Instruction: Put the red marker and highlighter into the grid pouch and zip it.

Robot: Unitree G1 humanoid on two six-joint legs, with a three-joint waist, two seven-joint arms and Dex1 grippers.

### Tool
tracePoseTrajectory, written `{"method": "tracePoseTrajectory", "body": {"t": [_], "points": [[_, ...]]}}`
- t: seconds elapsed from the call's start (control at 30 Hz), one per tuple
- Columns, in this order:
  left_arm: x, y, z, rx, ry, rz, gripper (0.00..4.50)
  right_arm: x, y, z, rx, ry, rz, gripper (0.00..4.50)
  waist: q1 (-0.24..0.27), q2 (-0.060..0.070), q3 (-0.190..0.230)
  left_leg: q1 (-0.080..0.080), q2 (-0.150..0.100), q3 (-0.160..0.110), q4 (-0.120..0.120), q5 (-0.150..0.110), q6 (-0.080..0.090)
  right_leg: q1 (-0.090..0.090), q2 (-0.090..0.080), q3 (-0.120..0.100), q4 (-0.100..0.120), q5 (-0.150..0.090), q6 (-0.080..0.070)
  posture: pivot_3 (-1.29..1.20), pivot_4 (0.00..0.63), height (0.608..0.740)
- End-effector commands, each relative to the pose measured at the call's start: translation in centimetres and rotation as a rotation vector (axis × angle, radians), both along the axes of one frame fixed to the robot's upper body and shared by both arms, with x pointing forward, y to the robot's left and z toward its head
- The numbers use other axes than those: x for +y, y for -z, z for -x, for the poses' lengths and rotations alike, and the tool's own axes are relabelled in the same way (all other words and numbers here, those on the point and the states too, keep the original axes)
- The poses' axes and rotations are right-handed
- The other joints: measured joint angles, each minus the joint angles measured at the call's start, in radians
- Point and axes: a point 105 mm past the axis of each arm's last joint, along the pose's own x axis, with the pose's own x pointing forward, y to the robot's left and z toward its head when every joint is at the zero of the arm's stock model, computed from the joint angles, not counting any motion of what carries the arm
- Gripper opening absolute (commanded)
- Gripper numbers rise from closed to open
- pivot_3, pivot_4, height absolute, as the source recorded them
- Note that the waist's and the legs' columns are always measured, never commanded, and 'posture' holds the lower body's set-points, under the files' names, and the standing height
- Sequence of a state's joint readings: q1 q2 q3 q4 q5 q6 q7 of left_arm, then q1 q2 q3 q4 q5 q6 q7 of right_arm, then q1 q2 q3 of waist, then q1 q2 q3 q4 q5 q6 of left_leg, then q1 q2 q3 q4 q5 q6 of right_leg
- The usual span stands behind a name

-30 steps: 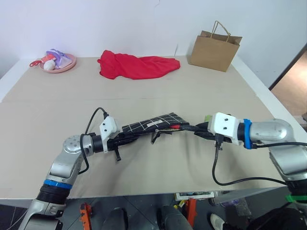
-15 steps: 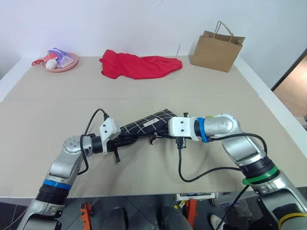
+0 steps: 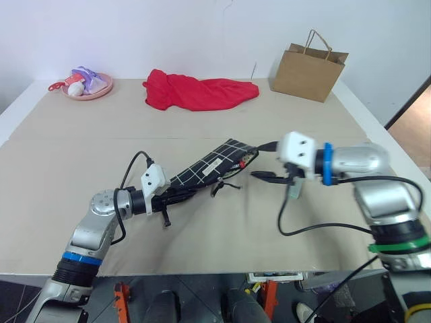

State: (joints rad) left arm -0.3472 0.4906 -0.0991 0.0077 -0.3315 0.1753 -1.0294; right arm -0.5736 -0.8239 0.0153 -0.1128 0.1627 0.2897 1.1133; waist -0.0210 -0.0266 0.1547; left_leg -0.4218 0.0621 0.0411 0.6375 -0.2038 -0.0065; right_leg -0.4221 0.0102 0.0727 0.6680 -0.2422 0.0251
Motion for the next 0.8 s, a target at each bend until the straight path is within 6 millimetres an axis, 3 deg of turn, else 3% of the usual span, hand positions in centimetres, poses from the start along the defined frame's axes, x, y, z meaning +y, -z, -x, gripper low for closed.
{"method": "tracePoseTrajectory", "body": {"t": [0.03,0.1,0.2,0.33,0.53,0.7,0.8], "points": [[-0.1,-1.3,0.2,-0.045,0.006,0.024,0.00,-2.0,-2.1,1.2,-0.010,0.048,-0.112,3.30,0.000,0.000,0.000,0.000,0.000,0.000,0.000,0.000,0.000,0.000,0.000,0.000,0.000,0.000,0.000,0.00,0.150,0.740],[-0.1,-1.4,0.2,-0.041,0.004,0.027,0.00,-3.2,-1.6,1.9,0.056,0.087,-0.173,3.30,0.000,0.000,0.000,0.000,0.000,0.000,0.000,0.000,0.000,0.000,0.000,0.000,0.000,0.000,0.000,0.00,0.150,0.740],[-0.1,-1.4,0.3,-0.037,0.002,0.028,0.00,-4.7,1.2,2.3,0.209,0.201,-0.236,3.30,-0.002,0.000,0.000,0.001,0.000,0.000,0.000,0.000,0.000,0.000,0.000,0.000,0.000,0.000,0.000,0.00,0.150,0.740],[0.1,-1.3,0.4,-0.031,-0.006,0.033,0.00,-6.6,5.3,0.6,0.317,0.523,-0.365,3.30,-0.003,-0.001,-0.001,0.003,0.000,-0.001,0.000,0.000,0.000,0.002,0.001,0.000,0.000,-0.001,0.002,0.00,0.150,0.740],[0.1,-1.1,0.7,-0.023,-0.010,0.038,0.00,-7.3,8.7,0.6,0.371,0.765,-0.482,3.30,-0.007,0.000,0.000,0.003,0.000,0.000,0.001,0.001,0.000,0.002,0.001,0.002,0.000,0.001,0.005,0.00,0.150,0.740],[0.0,-1.2,0.6,-0.020,-0.013,0.043,0.00,-7.8,10.3,0.5,0.416,0.960,-0.583,3.30,-0.005,0.001,-0.001,0.002,0.000,0.000,0.001,0.001,0.000,0.001,0.001,0.002,0.000,0.000,0.006,0.00,0.150,0.740],[-0.2,-1.1,0.7,-0.017,-0.010,0.047,0.00,-7.0,10.9,0.4,0.449,1.007,-0.643,3.30,-0.006,0.000,-0.001,0.002,0.000,0.000,0.001,0.001,0.000,0.001,0.001,0.002,0.000,0.000,0.006,0.00,0.150,0.740]]}}
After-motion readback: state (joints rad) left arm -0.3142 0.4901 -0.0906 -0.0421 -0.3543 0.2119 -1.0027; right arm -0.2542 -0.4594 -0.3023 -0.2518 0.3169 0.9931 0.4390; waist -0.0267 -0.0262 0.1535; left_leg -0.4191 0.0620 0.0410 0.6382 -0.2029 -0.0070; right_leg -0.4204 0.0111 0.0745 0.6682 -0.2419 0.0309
